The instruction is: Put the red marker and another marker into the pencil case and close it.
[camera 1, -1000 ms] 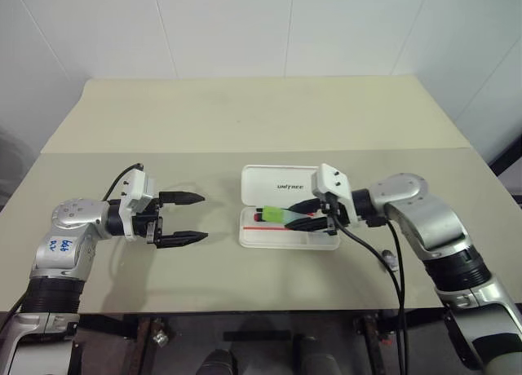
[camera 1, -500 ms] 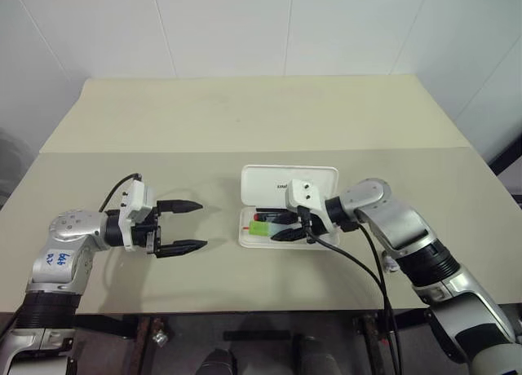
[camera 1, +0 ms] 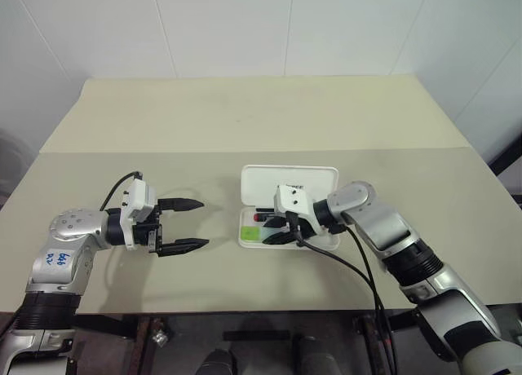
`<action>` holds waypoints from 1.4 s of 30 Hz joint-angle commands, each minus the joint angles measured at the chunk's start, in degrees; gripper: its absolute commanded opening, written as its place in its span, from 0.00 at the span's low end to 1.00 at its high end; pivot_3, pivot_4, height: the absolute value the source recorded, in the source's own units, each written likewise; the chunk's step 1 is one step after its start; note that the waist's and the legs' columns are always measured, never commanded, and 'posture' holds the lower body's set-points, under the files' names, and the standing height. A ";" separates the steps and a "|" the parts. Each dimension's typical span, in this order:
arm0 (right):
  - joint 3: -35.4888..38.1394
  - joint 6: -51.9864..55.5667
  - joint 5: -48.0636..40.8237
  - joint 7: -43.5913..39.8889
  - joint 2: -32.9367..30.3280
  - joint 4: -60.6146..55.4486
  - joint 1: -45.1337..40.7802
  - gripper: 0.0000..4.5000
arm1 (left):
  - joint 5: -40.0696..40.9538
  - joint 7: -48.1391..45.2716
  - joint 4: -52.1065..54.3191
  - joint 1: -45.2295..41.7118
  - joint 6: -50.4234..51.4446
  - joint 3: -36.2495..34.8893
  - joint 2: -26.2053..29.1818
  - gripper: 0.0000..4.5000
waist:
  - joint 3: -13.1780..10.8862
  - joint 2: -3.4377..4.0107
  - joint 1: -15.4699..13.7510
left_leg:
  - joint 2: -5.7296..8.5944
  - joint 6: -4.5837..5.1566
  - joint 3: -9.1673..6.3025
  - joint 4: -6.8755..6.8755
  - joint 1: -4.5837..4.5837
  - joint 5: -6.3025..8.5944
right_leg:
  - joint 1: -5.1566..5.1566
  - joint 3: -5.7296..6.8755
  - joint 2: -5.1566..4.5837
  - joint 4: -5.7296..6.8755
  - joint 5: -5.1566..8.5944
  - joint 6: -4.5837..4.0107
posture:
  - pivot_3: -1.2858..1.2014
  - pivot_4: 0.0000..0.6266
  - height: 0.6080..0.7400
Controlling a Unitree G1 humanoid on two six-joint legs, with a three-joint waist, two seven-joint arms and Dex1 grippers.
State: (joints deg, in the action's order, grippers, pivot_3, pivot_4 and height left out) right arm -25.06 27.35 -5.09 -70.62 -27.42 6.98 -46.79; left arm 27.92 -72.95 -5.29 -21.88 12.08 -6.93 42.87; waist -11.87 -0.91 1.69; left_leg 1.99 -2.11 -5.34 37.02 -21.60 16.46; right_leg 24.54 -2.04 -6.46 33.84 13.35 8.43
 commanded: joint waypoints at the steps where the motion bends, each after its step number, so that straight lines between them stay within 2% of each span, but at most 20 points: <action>1: -0.03 -1.98 0.68 -0.51 0.23 0.24 -1.40 0.24 | 1.05 0.28 1.41 0.29 0.18 -1.95 0.80 1.00 | 0.00 0.00 -0.01 | 0.00 0.00 0.00 0.00 0.00 0.00 | 0.00 0.00 0.00 0.00 0.00 0.00 | 0.52 0.24 1.00; 6: 0.31 -2.70 1.24 -1.51 -0.53 0.84 -1.61 0.24 | 1.07 0.43 1.61 0.60 0.18 -2.15 0.77 1.00 | 0.00 0.00 -0.01 | 0.00 0.00 0.00 0.01 0.00 0.00 | 0.00 0.00 0.00 0.00 0.00 0.00 | 0.52 0.24 1.00; 8: 0.46 -2.65 1.23 -2.00 -0.78 0.62 -1.71 0.41 | 0.95 0.35 1.51 0.56 0.18 -2.25 0.72 1.00 | 0.00 0.00 -0.01 | 0.00 0.00 0.00 0.01 0.00 0.00 | 0.00 0.00 0.00 0.00 0.00 0.00 | 0.52 0.24 1.00; 11: 0.72 -2.28 1.09 -2.41 -0.80 -0.04 -2.02 0.61 | 0.71 0.22 1.04 -0.04 0.06 -2.17 0.59 1.00 | 0.00 0.00 -0.01 | 0.00 0.00 0.00 0.01 0.00 0.00 | 0.00 0.00 0.00 0.00 0.00 0.00 | 0.52 0.24 1.00; 15: 1.64 -1.93 0.36 -2.05 0.23 -0.39 -3.25 0.95 | 0.45 0.09 0.30 -0.94 -0.20 -1.81 0.37 1.00 | 0.00 0.00 0.01 | 0.00 0.00 0.00 0.00 0.00 0.00 | 0.00 0.00 0.00 0.00 0.00 0.00 | 0.52 0.24 1.00; 16: 1.96 -1.75 0.10 -1.90 0.48 -0.49 -3.62 0.99 | 0.38 0.04 0.13 -1.09 -0.29 -1.69 0.28 1.00 | 0.00 0.00 0.06 | 0.00 0.00 0.00 0.00 0.00 0.00 | 0.00 0.00 0.00 0.00 0.00 0.00 | 0.52 0.24 1.00; 23: 5.38 1.97 -4.01 -1.51 0.06 -5.24 -3.62 0.99 | 0.32 -0.17 -0.20 -1.65 -0.31 -0.69 -0.83 1.00 | 0.00 0.00 -0.03 | 0.00 0.00 -0.01 -0.01 0.00 0.00 | 0.00 0.00 -0.01 0.00 0.00 0.00 | 0.52 0.24 1.00; 28: 10.29 4.01 -13.00 -5.28 -4.54 -18.63 4.64 0.99 | 0.55 -0.68 0.41 -2.37 -0.56 0.50 -2.69 1.00 | 0.01 -0.02 -0.49 | 0.00 -0.01 -0.08 -0.04 -0.05 0.03 | -0.03 0.08 -0.01 -0.04 0.00 0.00 | 0.52 0.24 1.00; 31: 14.06 5.37 -16.79 -4.53 -7.99 -24.85 10.24 0.99 | 0.69 -0.76 0.89 -3.64 0.01 1.90 -3.95 1.00 | 0.01 -0.02 -0.44 | 0.04 0.06 -0.05 0.00 -0.09 0.08 | -0.05 0.08 -0.06 -0.11 0.00 0.01 | 0.52 0.24 1.00; 36: 25.86 9.98 -22.08 4.44 -10.49 -32.82 21.39 0.99 | 0.87 -1.64 2.71 -5.41 1.85 5.25 -5.43 1.00 | 0.02 -0.04 -0.39 | 0.01 0.05 -0.05 0.03 -0.08 0.08 | -0.05 0.07 -0.04 -0.26 0.00 0.00 | 0.52 0.24 1.00; 42: 42.58 10.39 -22.75 14.22 -12.89 -39.08 38.66 0.99 | 0.73 -2.34 2.03 -7.99 1.52 8.02 -9.41 1.00 | 0.03 -0.05 -1.33 | 0.04 0.05 -0.01 0.08 -0.06 0.07 | -0.09 0.04 -0.05 -0.25 0.00 0.00 | 0.52 0.24 1.00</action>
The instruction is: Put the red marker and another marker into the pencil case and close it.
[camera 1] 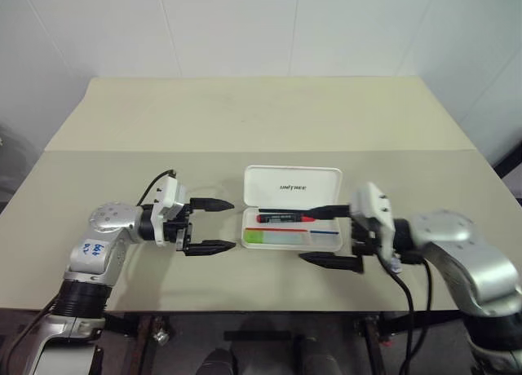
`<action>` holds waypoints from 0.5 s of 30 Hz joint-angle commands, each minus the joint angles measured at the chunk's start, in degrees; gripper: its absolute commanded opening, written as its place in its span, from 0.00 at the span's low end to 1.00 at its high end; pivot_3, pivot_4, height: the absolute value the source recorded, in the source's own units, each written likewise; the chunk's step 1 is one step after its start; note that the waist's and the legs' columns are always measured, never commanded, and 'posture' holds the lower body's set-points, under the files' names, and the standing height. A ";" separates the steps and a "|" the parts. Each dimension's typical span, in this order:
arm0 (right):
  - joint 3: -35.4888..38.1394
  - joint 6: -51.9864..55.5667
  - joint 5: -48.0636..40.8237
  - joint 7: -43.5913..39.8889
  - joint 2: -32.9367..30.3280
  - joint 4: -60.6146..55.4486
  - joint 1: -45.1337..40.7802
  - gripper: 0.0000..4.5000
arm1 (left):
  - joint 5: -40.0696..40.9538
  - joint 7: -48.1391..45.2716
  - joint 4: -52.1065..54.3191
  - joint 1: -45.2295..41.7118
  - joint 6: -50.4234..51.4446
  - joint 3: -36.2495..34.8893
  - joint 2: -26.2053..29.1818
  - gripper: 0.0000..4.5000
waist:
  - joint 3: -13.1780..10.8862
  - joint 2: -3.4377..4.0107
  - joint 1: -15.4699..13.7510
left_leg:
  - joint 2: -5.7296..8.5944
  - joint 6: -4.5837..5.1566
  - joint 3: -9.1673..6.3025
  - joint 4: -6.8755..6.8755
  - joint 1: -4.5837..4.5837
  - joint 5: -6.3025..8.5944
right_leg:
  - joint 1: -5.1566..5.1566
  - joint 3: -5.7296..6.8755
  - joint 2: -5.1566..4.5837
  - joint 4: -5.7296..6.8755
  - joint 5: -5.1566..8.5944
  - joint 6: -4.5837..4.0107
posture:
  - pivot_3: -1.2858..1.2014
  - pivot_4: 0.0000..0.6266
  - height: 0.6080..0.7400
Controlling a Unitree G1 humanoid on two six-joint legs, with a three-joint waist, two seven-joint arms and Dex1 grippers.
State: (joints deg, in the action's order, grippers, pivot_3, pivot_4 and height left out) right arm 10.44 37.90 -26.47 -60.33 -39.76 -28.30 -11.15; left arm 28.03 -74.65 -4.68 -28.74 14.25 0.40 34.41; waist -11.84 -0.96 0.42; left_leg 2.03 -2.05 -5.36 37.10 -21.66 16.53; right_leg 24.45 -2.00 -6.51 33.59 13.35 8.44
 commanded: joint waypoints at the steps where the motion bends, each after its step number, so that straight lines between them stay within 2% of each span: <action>1: 9.33 0.10 -1.25 5.72 -0.47 -4.55 5.21 0.99 | 0.45 -0.88 0.99 -1.37 -0.92 1.10 -1.57 1.00 | 0.00 0.00 -0.14 | 0.00 0.00 0.05 0.01 0.03 0.00 | -0.02 -0.03 0.01 0.00 0.00 0.01 | 0.52 0.24 1.00; 9: 20.80 5.96 -0.85 18.64 1.17 -8.19 17.66 0.99 | -0.87 -3.01 -3.60 -3.72 -3.23 3.35 -5.13 1.00 | 0.02 -0.03 -0.49 | -0.01 0.02 0.08 0.03 0.22 -0.01 | -0.22 -0.08 0.03 0.01 -0.01 0.00 | 0.52 0.24 1.00; 15: 25.15 13.58 -2.01 30.54 6.95 -12.78 21.87 0.99 | -1.83 -4.93 -7.71 -6.33 -5.06 4.03 -6.83 1.00 | 0.02 -0.03 -0.44 | -0.02 0.03 0.06 0.03 0.28 -0.02 | -0.30 -0.08 0.03 -0.05 -0.01 0.00 | 0.52 0.24 1.00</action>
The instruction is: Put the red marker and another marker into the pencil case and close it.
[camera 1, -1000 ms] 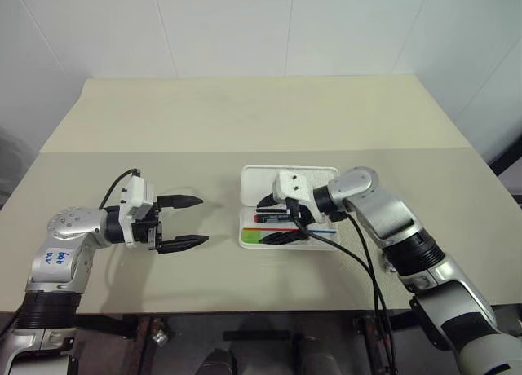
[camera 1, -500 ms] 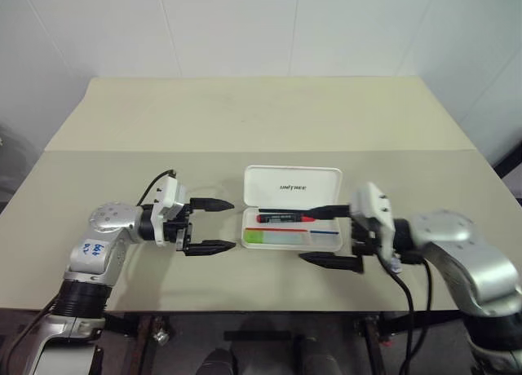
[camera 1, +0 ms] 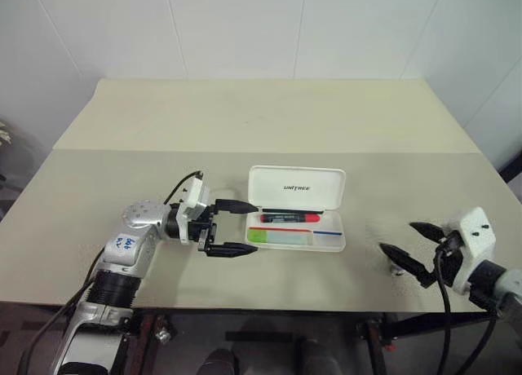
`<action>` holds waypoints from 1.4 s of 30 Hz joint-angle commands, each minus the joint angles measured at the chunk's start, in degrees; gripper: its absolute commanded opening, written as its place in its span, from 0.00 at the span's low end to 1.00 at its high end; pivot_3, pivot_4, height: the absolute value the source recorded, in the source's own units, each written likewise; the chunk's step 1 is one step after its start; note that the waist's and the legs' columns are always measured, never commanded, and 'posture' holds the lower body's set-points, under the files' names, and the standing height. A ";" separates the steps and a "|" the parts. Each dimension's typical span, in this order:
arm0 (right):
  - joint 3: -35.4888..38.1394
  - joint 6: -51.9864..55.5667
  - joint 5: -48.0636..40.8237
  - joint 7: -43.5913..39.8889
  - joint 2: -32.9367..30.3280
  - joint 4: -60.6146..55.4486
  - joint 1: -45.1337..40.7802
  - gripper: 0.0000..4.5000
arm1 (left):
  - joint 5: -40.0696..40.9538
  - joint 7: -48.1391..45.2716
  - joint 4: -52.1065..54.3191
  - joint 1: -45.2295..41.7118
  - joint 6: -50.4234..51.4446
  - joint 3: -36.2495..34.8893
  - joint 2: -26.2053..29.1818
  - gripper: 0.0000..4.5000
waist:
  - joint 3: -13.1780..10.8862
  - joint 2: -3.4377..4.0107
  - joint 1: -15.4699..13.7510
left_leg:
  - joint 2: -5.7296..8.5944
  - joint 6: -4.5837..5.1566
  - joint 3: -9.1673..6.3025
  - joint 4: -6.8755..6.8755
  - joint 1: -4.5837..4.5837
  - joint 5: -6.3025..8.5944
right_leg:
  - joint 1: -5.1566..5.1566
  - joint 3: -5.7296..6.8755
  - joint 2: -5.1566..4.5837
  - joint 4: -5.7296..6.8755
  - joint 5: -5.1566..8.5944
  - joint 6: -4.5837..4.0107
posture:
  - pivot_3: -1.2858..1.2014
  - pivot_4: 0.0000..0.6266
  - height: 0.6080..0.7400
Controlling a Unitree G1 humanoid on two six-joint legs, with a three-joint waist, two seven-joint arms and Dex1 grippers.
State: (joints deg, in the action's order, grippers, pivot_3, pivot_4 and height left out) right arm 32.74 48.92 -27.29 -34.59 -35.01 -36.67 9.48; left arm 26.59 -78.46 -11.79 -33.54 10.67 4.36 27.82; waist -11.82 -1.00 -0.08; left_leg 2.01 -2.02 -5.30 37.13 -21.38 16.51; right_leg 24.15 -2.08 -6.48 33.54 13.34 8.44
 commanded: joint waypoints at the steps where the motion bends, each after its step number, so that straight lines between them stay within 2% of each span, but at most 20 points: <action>1: 2.50 3.24 -1.09 6.41 3.56 -5.63 2.32 0.99 | -0.54 -1.42 -1.41 -1.95 -1.77 0.15 -0.42 1.00 | 0.00 0.00 0.02 | 0.00 0.00 0.01 -0.03 0.03 0.00 | -0.01 0.00 0.00 -0.01 0.00 -0.01 | 0.52 0.24 1.00; 8: -0.03 5.75 -3.59 13.53 11.98 -10.56 5.54 0.99 | -1.09 -3.14 -5.57 -4.30 -3.02 0.27 -0.89 1.00 | 0.01 0.01 0.20 | 0.01 0.01 0.00 -0.04 0.05 0.00 | -0.05 0.00 -0.02 -0.06 0.01 -0.01 | 0.52 0.24 1.00; 17: -3.04 1.39 -2.77 18.66 18.35 -6.38 7.32 0.99 | -1.61 -3.88 -7.55 -5.82 -3.68 0.00 -0.91 1.00 | 0.02 0.02 0.14 | 0.00 0.01 -0.08 -0.07 0.06 0.00 | -0.08 0.03 0.00 -0.07 0.02 -0.03 | 0.52 0.24 1.00; 26: -7.59 -3.49 -0.03 20.04 18.76 -0.40 5.64 0.99 | -1.68 -3.87 -6.78 -6.16 -3.27 -0.84 0.79 1.00 | 0.02 0.02 0.29 | -0.02 0.01 -0.08 -0.09 0.15 0.00 | -0.16 0.03 0.03 -0.08 0.03 -0.04 | 0.52 0.24 1.00; 30: -9.02 -4.45 0.25 20.46 18.94 0.04 5.28 0.79 | -1.77 -3.82 -6.71 -6.34 -3.29 -1.00 1.03 1.00 | 0.02 0.02 0.29 | -0.03 0.01 -0.09 -0.08 0.19 0.00 | -0.20 0.03 0.04 -0.11 0.03 -0.05 | 0.52 0.24 1.00; 38: -10.92 -6.26 1.86 19.83 17.44 1.53 5.61 0.15 | -2.20 -3.48 -7.47 -7.26 -3.98 -1.11 0.86 1.00 | 0.02 0.02 0.30 | -0.03 0.01 -0.10 -0.11 0.18 0.00 | -0.20 0.05 0.04 -0.13 0.03 -0.04 | 0.52 0.24 1.00; 42: -10.59 -8.13 2.66 18.29 14.89 3.05 4.78 0.15 | -2.22 -3.21 -7.18 -7.08 -4.25 -1.30 0.95 1.00 | 0.02 0.02 0.31 | -0.03 0.01 -0.10 -0.09 0.18 0.00 | -0.22 0.05 0.04 -0.14 0.03 -0.04 | 0.52 0.24 1.00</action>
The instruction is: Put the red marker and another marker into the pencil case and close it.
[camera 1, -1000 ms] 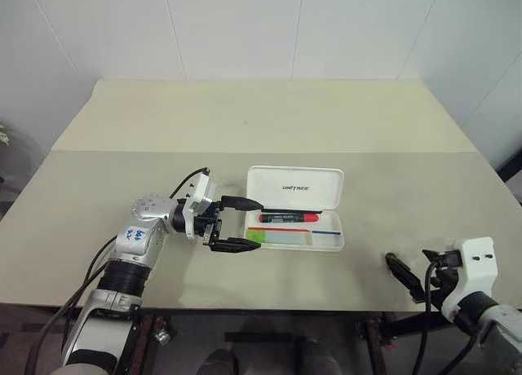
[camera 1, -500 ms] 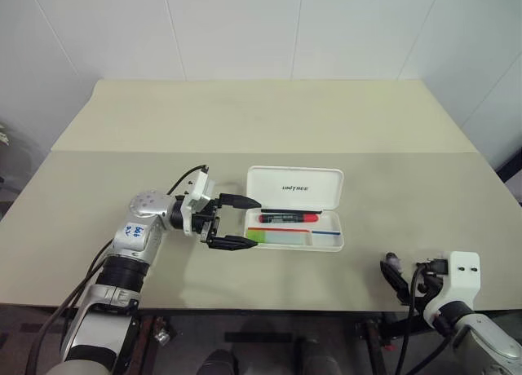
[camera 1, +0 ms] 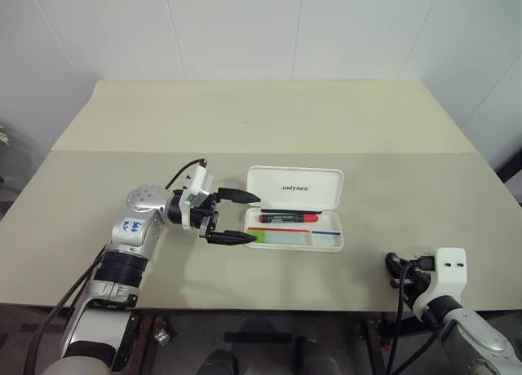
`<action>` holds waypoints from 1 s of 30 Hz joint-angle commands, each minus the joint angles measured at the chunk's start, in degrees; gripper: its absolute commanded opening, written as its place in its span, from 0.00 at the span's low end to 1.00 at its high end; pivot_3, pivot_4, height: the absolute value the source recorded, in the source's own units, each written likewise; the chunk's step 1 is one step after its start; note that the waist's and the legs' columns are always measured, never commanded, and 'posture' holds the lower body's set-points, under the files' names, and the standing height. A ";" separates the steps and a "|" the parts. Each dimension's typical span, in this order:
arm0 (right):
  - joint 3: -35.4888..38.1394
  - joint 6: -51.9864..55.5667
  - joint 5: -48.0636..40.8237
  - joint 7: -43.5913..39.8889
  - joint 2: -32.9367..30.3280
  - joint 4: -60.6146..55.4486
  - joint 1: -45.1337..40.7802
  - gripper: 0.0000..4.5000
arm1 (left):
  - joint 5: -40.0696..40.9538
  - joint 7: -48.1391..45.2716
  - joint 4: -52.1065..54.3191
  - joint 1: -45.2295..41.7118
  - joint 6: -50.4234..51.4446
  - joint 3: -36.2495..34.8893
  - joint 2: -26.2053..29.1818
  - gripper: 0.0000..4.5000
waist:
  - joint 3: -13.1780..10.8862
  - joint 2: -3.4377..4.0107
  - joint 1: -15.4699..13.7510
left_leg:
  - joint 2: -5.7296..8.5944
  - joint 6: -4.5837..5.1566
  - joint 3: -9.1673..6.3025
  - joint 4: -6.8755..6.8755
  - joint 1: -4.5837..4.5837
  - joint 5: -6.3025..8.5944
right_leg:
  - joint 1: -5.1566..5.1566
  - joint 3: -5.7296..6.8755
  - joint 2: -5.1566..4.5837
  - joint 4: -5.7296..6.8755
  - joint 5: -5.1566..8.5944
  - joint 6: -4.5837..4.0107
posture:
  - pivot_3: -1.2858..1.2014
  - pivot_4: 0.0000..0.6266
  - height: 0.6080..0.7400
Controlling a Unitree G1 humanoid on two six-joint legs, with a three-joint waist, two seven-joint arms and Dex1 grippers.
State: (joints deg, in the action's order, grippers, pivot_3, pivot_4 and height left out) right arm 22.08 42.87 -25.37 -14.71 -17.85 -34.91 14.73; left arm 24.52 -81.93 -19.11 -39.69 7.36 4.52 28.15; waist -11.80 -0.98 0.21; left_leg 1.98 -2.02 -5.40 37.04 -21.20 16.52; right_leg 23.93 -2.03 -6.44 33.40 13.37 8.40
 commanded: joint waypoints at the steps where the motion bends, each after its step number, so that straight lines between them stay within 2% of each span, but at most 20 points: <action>1: 0.28 -3.40 0.90 -2.99 -3.64 2.11 -1.16 0.15 | -0.13 0.39 0.38 -0.76 -0.97 -1.52 0.67 1.00 | 0.00 0.00 0.06 | 0.00 0.00 0.01 0.01 0.00 0.00 | -0.02 0.00 0.00 -0.03 0.00 0.00 | 0.52 0.24 1.00; 9: -2.94 -14.83 1.87 -24.16 -22.60 15.96 -13.60 0.15 | 0.02 1.19 1.74 0.73 -1.32 -2.67 1.79 1.00 | -0.02 0.03 0.10 | 0.01 0.08 0.06 0.01 0.02 -0.04 | -0.21 0.01 0.00 -0.42 -0.02 0.03 | 0.52 0.24 1.00; 14: -9.94 -22.70 2.19 -39.39 -28.96 25.31 -23.30 0.15 | 0.34 2.03 3.85 2.74 -1.00 -3.50 2.95 1.00 | -0.03 0.04 0.05 | 0.01 0.13 -0.01 -0.04 0.00 -0.02 | -0.20 0.07 0.00 -0.42 -0.08 0.15 | 0.52 0.24 1.00; 18: -16.42 -27.19 2.98 -49.81 -30.55 29.88 -29.25 0.15 | 0.58 2.65 5.37 4.26 -0.63 -4.17 3.89 1.00 | -0.04 0.04 0.07 | 0.01 0.16 -0.04 -0.05 -0.03 0.04 | -0.19 0.07 0.01 -0.44 -0.11 0.20 | 0.52 0.24 1.00; 22: -23.63 -31.96 5.44 -57.97 -28.77 36.57 -37.09 0.15 | 0.72 3.67 7.21 5.80 -0.16 -4.99 5.06 1.00 | -0.05 0.06 0.12 | 0.04 0.16 -0.03 -0.03 -0.07 0.09 | -0.19 0.07 -0.01 -0.52 -0.11 0.23 | 0.52 0.24 1.00; 30: -28.65 -36.70 7.68 -62.91 -24.60 44.55 -43.15 0.15 | 1.64 6.01 12.78 9.17 2.35 -6.34 6.71 1.00 | -0.06 0.07 0.02 | 0.01 0.11 -0.06 -0.04 -0.08 0.12 | -0.15 0.10 -0.01 -0.50 -0.10 0.22 | 0.52 0.24 1.00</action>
State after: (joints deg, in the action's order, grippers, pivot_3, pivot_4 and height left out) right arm -6.60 7.60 -17.77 -76.66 -42.53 9.44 -27.10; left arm 24.78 -76.57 -9.07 -30.65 9.32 -0.23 34.23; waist -11.86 -0.91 0.23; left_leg 2.00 -1.91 -5.45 37.01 -21.27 16.64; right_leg 23.77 -1.93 -6.46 32.90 13.27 8.62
